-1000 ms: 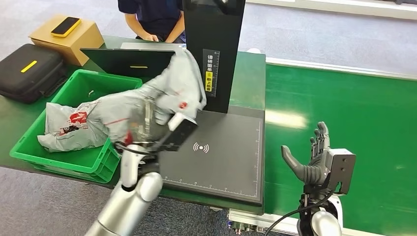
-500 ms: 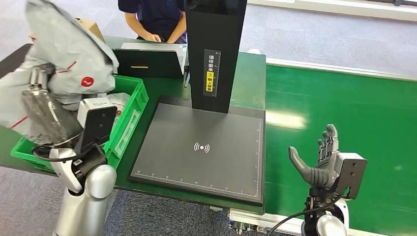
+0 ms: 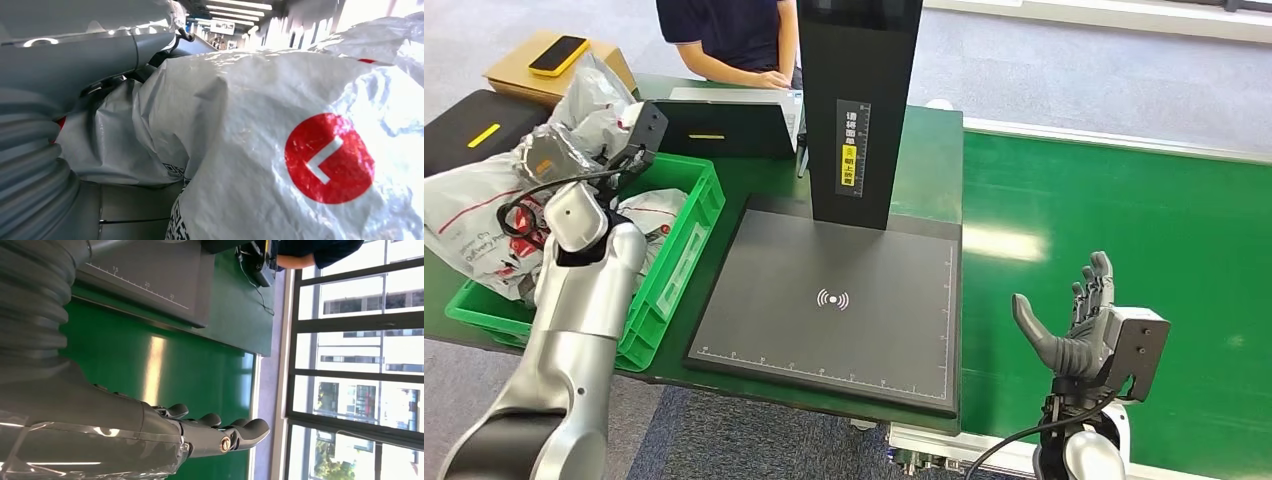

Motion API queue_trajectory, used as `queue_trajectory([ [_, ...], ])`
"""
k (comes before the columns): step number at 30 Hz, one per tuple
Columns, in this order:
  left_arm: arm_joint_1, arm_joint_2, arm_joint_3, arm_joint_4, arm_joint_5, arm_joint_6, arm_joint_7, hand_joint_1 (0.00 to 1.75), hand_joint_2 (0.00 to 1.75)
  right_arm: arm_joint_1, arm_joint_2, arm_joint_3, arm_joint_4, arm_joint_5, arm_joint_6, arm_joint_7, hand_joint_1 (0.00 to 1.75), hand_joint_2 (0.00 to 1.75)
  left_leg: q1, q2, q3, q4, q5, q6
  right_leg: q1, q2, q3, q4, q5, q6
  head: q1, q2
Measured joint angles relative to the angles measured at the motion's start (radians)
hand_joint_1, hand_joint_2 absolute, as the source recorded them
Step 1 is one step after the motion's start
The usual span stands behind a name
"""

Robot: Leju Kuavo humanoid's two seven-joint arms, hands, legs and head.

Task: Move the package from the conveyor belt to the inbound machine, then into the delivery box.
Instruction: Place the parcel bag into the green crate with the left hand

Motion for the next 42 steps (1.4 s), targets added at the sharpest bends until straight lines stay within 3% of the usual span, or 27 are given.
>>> queue_trajectory([
  [4,-0.081,0.022,0.018,0.179,-0.001,-0.08,0.004,1.75,1.75,0.0,0.0,0.005,0.012,-0.008,-0.009,0.002,0.0,1.75,0.0,0.0,-0.002,0.0,0.0,0.0,0.0,0.0,-0.002,0.0,0.0,0.0,0.0,0.0],
  [6,-0.103,0.03,0.019,0.233,-0.005,-0.112,0.006,1.13,1.75,0.0,0.0,0.007,0.016,-0.009,-0.014,0.004,0.0,1.75,0.0,0.0,-0.003,0.0,0.0,0.0,0.0,0.0,-0.003,0.0,0.0,0.0,0.0,0.0],
  [8,-0.117,0.035,0.018,0.271,-0.007,-0.132,0.008,0.25,1.75,0.0,0.0,0.01,0.02,-0.01,-0.017,0.006,0.0,1.75,0.0,0.0,-0.004,0.0,0.0,0.0,0.0,0.0,-0.003,0.0,0.0,0.0,0.0,0.0],
  [10,-0.125,0.037,0.016,0.295,-0.007,-0.14,0.009,0.0,1.75,0.001,0.0,0.013,0.022,-0.01,-0.018,0.007,0.0,1.75,0.0,0.0,-0.004,0.0,0.0,0.0,0.0,0.0,-0.004,0.0,0.0,0.0,0.0,0.0],
  [17,-0.135,0.04,0.024,0.326,0.055,-0.077,0.004,0.0,1.75,0.02,0.0,0.017,0.02,-0.016,-0.037,0.012,0.0,1.75,0.0,0.0,-0.004,0.0,0.0,0.0,0.0,0.0,-0.004,0.0,0.0,0.0,0.0,0.0],
  [22,-0.148,0.03,0.077,0.327,0.167,0.007,-0.017,0.0,1.75,0.043,0.0,0.017,0.003,-0.024,-0.053,0.019,0.0,1.75,0.0,0.0,-0.004,0.0,0.0,0.0,0.0,0.0,-0.004,0.0,0.0,0.0,0.0,0.0],
  [25,-0.15,0.015,0.116,0.313,0.267,0.106,-0.113,0.0,1.75,0.063,0.0,0.016,-0.014,-0.025,-0.058,0.024,0.0,1.75,0.0,0.0,-0.004,0.0,0.0,0.0,0.0,0.0,-0.004,0.0,0.0,0.0,0.0,0.0],
  [28,-0.123,-0.007,0.143,0.237,0.43,0.212,-0.281,0.0,1.75,0.087,0.002,0.014,-0.036,-0.025,-0.065,0.026,0.0,1.75,0.0,0.0,-0.004,0.0,-0.001,0.0,0.0,0.0,-0.004,-0.001,0.0,0.0,0.0,0.0],
  [30,-0.07,-0.024,0.139,0.129,0.57,0.249,-0.369,0.0,1.75,0.103,0.007,0.009,-0.051,-0.025,-0.067,0.025,0.0,1.75,-0.001,0.0,-0.004,0.0,-0.001,0.0,-0.001,0.001,-0.004,-0.001,0.0,0.0,0.0,0.0],
  [34,0.105,-0.054,0.071,-0.154,0.834,0.28,-0.456,0.0,1.75,0.123,0.015,-0.002,-0.073,-0.025,-0.061,0.016,0.0,1.75,-0.001,0.0,-0.004,0.0,-0.002,0.0,-0.001,0.001,-0.005,-0.001,-0.001,0.0,0.0,0.0],
  [37,0.253,-0.077,-0.004,-0.367,1.06,0.23,-0.575,0.0,1.75,0.125,0.019,-0.005,-0.076,-0.025,-0.043,0.004,0.0,1.75,-0.001,0.0,-0.004,0.0,-0.003,0.0,-0.001,0.001,-0.004,-0.002,-0.001,0.0,0.0,0.0],
  [42,0.459,-0.113,-0.117,-0.578,1.491,-0.126,-0.759,0.0,1.75,0.091,0.02,0.006,-0.068,-0.022,-0.002,-0.027,0.0,1.75,-0.001,0.0,-0.004,0.0,-0.003,0.001,-0.001,0.001,-0.004,-0.002,-0.002,0.0,0.0,0.0],
])
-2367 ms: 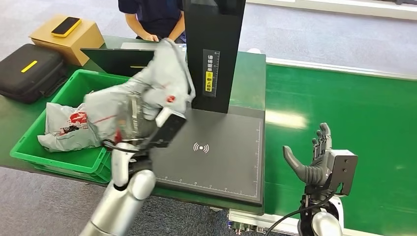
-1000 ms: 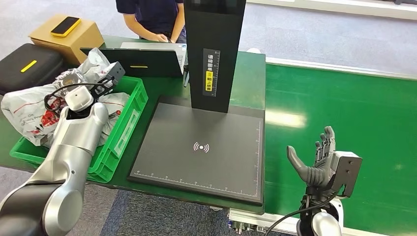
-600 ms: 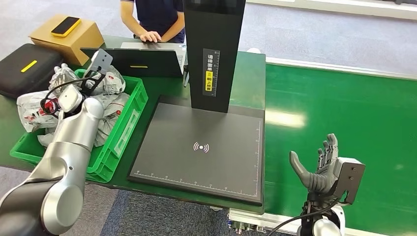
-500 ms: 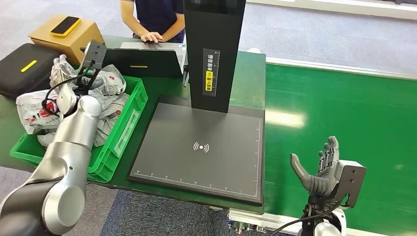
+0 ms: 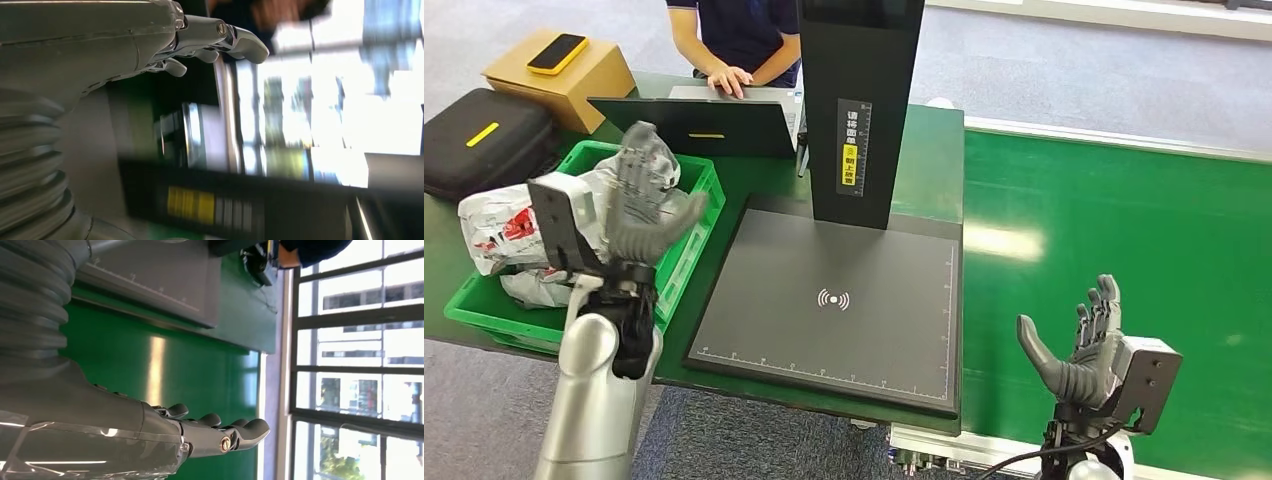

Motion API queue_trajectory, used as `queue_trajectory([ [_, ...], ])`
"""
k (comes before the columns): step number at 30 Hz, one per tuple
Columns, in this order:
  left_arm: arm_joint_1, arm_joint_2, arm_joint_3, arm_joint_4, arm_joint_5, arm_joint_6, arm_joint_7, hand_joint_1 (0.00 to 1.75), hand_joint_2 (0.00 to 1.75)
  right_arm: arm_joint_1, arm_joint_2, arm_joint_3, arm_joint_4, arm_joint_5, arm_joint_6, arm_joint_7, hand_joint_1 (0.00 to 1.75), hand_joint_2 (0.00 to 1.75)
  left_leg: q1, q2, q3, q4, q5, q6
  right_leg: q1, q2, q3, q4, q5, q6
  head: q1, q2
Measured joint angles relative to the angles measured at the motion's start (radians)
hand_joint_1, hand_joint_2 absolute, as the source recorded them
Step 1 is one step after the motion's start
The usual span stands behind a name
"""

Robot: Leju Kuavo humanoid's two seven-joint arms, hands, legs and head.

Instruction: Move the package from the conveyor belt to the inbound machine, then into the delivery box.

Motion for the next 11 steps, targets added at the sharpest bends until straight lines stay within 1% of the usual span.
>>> queue_trajectory([
  [3,0.055,-0.016,-0.04,-0.005,0.085,-0.118,-0.05,0.0,1.75,-0.021,0.0,0.018,0.007,0.003,0.012,-0.009,0.0,1.75,0.0,0.0,0.001,0.0,0.0,0.0,0.0,0.0,0.0,0.0,0.0,0.0,0.0,0.0],
  [6,0.083,-0.035,-0.056,0.045,0.187,-0.222,-0.049,0.0,1.75,-0.035,-0.001,0.04,0.013,0.006,0.038,-0.013,0.0,1.75,0.0,0.0,0.002,0.0,0.0,0.0,0.0,0.0,0.001,0.0,0.0,0.0,0.0,0.0],
  [7,0.089,-0.043,-0.064,0.071,0.195,-0.233,-0.051,0.0,1.75,-0.038,-0.001,0.046,0.015,-0.002,0.055,-0.013,0.0,1.75,0.0,0.0,0.002,0.0,0.0,0.0,0.0,0.0,0.001,0.0,0.0,0.0,0.0,0.0],
  [11,0.107,-0.065,-0.095,0.159,0.162,-0.216,-0.066,0.0,1.75,-0.042,-0.001,0.062,0.018,-0.041,0.121,-0.012,0.0,1.75,0.0,0.0,0.001,0.0,0.0,0.0,0.0,0.0,0.001,0.0,0.0,0.0,0.0,0.0],
])
